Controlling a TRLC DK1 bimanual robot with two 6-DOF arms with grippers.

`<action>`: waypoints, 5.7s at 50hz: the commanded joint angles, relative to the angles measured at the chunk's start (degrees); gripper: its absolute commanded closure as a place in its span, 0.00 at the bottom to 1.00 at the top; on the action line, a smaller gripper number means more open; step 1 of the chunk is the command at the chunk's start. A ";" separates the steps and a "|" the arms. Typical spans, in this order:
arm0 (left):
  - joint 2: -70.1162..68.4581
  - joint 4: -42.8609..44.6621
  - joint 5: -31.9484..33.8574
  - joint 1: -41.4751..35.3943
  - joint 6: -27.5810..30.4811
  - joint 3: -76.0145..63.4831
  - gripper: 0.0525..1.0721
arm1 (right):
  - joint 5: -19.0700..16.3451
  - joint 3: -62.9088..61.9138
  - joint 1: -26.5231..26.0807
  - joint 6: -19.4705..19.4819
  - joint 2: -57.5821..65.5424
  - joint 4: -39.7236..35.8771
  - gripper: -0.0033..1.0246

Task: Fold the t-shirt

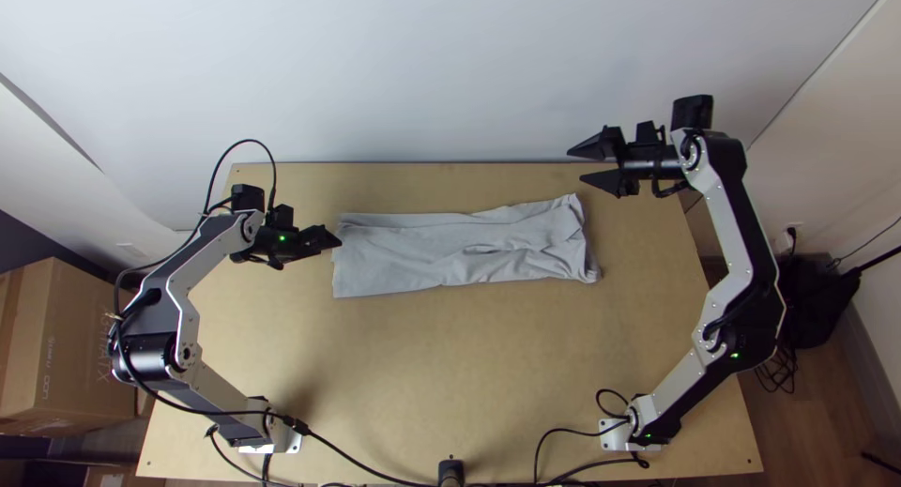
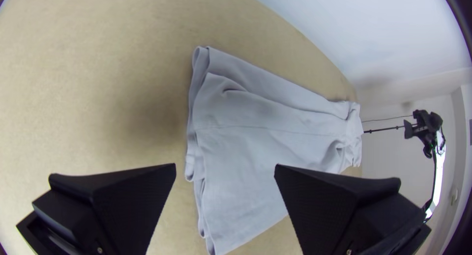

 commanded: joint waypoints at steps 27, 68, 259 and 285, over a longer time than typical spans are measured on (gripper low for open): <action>8.16 7.24 -0.41 -9.09 -4.45 -1.39 0.05 | -6.11 2.27 -0.29 6.88 -8.75 -0.47 0.04; -0.72 0.65 -3.75 12.71 11.28 -8.24 0.97 | -5.67 -9.07 0.24 1.34 -12.88 -0.47 0.04; -3.35 -11.66 -75.46 -39.15 7.59 60.14 0.04 | 51.72 -13.55 40.14 -15.97 5.14 14.56 0.04; -8.36 -16.40 -71.95 -29.30 4.25 59.70 0.04 | 78.88 5.44 46.64 -29.51 25.35 18.08 0.04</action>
